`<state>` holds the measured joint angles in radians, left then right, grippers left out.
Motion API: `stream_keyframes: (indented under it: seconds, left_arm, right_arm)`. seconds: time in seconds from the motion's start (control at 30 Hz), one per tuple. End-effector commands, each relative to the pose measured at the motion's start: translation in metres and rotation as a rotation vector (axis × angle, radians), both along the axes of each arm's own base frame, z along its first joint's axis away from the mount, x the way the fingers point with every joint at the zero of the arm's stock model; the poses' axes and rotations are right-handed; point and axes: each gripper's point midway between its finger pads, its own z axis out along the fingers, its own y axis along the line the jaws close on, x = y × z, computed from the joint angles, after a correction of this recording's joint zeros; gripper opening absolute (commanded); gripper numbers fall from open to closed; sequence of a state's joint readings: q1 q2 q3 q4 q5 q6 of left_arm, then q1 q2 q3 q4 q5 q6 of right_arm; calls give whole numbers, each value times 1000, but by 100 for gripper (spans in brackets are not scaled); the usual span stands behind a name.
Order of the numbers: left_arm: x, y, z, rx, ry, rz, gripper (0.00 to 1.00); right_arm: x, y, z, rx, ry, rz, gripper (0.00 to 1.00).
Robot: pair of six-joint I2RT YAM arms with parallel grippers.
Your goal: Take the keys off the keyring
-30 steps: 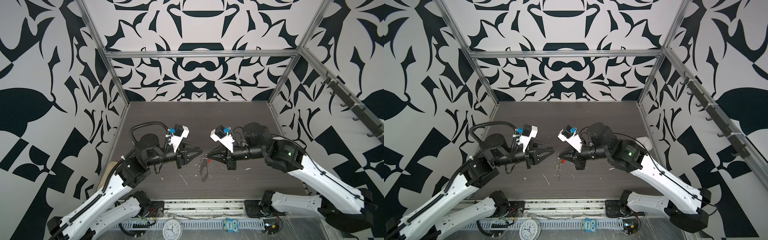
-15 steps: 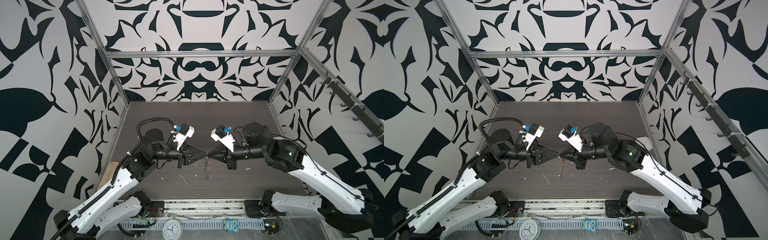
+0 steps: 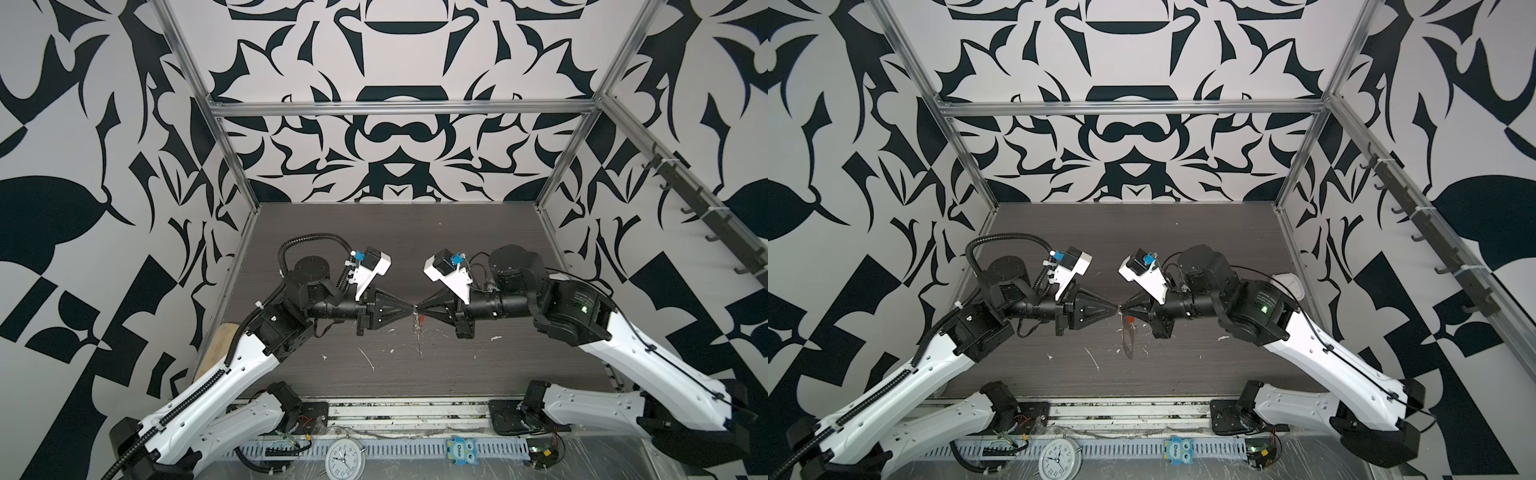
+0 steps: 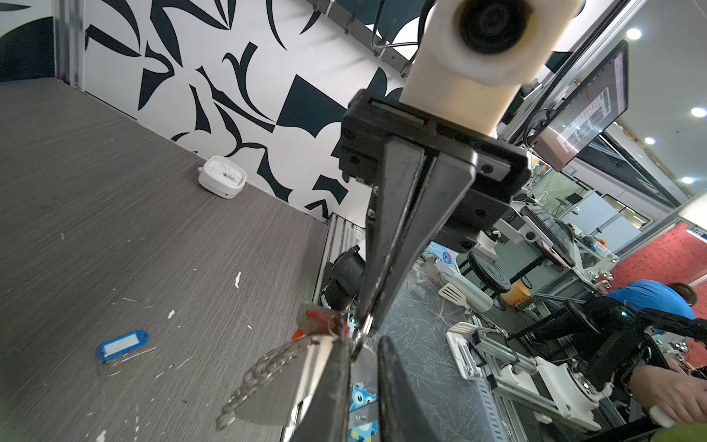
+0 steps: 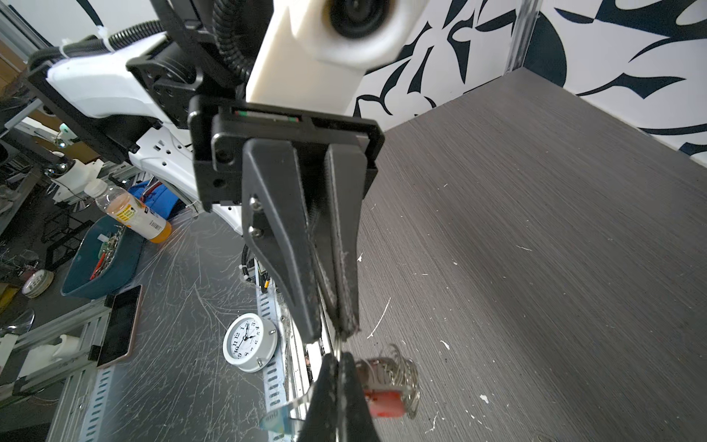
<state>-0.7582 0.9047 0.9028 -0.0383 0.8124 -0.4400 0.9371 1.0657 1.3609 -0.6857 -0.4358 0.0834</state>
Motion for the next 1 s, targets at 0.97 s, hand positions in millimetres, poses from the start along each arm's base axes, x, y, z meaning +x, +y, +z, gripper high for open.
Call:
stream_keyframes:
  seconds: [0.97]
  left_arm:
    - [-8,1,22,-57,-60,-7,0]
  right_arm:
    - [12,10,35,130,-62,-29,0]
